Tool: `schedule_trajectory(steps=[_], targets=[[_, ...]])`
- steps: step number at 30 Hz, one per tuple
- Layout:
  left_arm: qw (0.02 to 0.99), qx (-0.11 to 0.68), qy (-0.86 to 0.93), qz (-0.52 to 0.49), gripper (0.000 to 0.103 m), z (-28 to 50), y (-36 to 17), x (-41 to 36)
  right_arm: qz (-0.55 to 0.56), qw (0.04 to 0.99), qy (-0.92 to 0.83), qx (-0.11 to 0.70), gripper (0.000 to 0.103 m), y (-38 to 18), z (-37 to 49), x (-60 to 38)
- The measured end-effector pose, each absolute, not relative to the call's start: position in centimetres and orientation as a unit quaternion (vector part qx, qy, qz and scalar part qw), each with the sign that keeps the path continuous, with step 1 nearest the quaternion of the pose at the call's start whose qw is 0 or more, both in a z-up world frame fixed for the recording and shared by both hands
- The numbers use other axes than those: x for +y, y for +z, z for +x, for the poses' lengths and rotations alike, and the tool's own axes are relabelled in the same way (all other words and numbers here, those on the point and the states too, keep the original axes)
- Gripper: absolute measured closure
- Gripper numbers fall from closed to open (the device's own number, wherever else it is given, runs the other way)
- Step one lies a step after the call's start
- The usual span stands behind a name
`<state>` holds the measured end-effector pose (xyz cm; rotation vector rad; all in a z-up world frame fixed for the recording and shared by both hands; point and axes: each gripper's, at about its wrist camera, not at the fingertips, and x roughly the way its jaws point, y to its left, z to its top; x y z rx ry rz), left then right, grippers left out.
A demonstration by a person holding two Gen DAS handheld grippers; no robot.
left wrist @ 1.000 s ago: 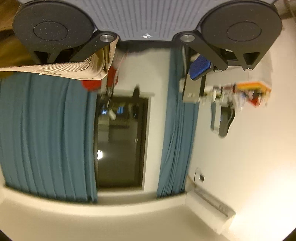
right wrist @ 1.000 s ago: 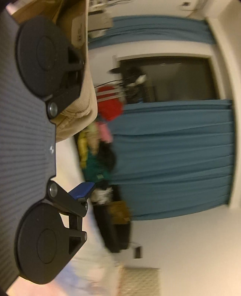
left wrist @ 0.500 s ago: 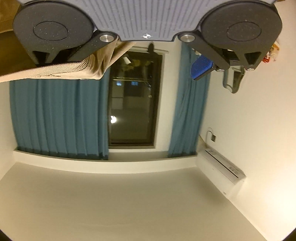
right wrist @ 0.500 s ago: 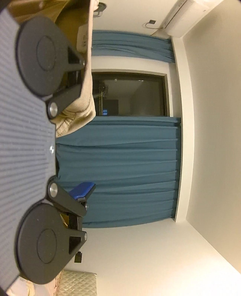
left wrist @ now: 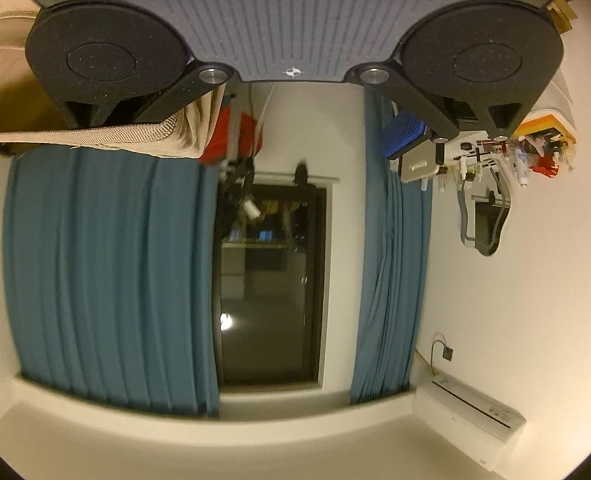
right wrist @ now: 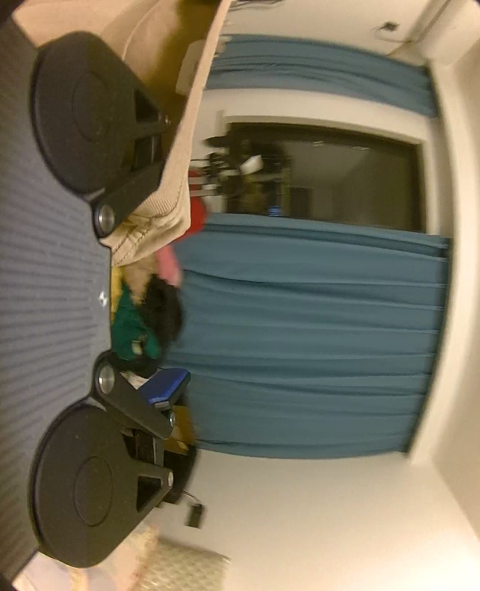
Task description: Fold clothes
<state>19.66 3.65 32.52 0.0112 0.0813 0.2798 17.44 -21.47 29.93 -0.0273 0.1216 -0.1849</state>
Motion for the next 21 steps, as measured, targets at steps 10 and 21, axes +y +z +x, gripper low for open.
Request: schedule_trajectory(steps=[10,21], targets=[[0.968,0.203,0.134,0.060,0.000,43.7,7.4,3.1,-0.012,0.969,-0.072,0.236,0.019,6.1,41.1,-23.8],[0.864,0.416,0.001,0.284,0.002,49.8,-7.4,-0.2,-0.053,0.878,0.079,0.469,0.019,-7.1,48.1,-20.8]])
